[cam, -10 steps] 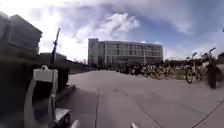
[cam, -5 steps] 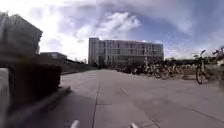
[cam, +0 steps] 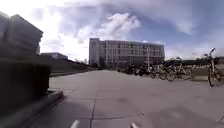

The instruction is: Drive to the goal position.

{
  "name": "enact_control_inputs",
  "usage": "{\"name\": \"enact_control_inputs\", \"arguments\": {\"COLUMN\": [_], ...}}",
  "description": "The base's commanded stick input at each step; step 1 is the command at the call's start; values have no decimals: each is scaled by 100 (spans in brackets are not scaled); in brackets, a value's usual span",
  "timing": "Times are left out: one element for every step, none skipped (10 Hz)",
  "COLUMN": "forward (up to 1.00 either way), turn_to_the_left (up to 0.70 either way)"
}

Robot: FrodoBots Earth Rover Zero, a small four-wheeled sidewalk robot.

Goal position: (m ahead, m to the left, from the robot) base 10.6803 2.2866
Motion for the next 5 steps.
{"name": "enact_control_inputs", "arguments": {"forward": [100, 100, 100, 100, 100], "turn_to_the_left": [0, 0, 0, 0, 0]}}
